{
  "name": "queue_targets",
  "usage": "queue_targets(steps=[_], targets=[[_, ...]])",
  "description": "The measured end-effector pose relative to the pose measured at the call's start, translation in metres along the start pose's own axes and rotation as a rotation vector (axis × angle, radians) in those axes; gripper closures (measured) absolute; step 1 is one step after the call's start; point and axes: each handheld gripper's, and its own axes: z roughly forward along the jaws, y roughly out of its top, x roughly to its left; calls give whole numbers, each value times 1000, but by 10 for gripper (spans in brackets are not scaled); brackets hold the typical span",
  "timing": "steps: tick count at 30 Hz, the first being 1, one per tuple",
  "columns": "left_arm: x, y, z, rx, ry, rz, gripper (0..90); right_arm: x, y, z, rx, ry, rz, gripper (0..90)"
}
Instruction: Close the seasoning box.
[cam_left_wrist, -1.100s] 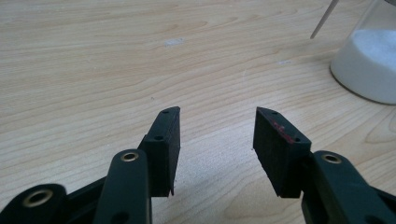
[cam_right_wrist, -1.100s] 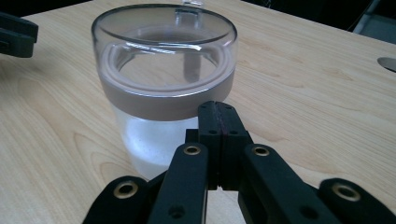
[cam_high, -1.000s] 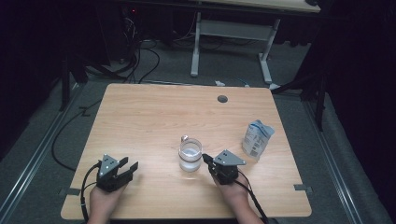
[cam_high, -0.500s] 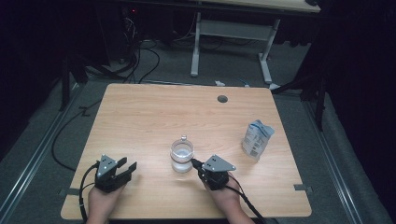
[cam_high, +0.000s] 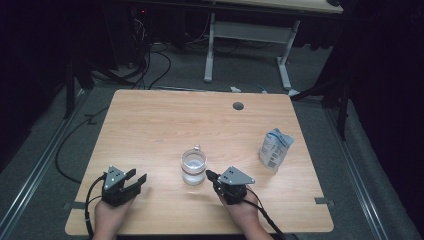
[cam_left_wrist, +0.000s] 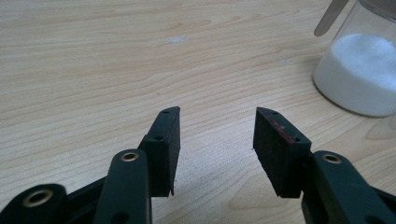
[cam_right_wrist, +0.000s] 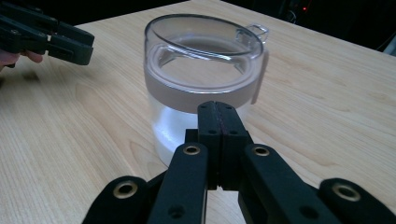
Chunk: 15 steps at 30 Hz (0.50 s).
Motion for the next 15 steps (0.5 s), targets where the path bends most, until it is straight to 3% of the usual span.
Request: queue_targets(steps=[8, 15], targets=[[0, 0, 1, 4, -3, 3, 516, -22, -9, -14, 18, -57, 15, 884], [-1, -1, 3, 6, -14, -5, 516, -62, -34, -33, 47, -144, 106, 776]])
